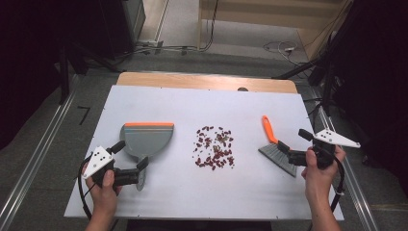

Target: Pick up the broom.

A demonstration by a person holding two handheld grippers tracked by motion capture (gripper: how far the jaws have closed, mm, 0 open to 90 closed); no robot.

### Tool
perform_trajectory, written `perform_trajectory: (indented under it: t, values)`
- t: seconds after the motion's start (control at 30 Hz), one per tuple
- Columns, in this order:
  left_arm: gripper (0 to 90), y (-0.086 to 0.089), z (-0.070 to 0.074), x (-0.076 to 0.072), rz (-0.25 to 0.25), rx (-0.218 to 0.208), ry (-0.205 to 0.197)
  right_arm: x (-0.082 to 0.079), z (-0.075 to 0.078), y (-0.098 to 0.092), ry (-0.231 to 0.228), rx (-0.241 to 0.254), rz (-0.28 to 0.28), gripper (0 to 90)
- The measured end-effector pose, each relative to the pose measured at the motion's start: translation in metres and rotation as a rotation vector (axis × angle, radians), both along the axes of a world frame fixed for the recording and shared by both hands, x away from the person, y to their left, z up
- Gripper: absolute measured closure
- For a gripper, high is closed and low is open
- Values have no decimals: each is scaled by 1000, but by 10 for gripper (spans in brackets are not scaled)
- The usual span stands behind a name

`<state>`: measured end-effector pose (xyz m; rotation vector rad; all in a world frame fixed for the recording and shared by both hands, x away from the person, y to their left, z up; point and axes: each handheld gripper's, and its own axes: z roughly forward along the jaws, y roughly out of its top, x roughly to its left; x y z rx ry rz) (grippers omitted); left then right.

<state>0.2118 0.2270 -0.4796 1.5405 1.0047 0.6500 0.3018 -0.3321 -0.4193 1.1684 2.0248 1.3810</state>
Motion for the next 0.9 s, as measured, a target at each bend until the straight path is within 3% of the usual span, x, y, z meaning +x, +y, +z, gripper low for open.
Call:
perform_trajectory:
  t: [0.2, 0.4, 0.53, 0.7, 0.8, 0.9]
  values:
    - [0, 0, -1, 1, 3, 6, 4, 24, 13, 12, 26, -39, 12, 0]
    - [0, -1, -1, 2, 2, 10, 4, 42, 17, 23, 78, -107, -3, 19]
    - [0, -1, -1, 3, 9, 10, 5, 64, 11, 31, 164, -163, -16, 52]
    - [0, -1, -2, 3, 9, 7, 7, 83, 4, 39, 244, -238, -68, 260]
    - [0, -1, -2, 4, 14, 11, 10, 92, -1, 41, 291, -247, -69, 283]
    - [0, -1, -2, 6, 14, 1, 12, 101, -7, 42, 345, -303, -93, 342]
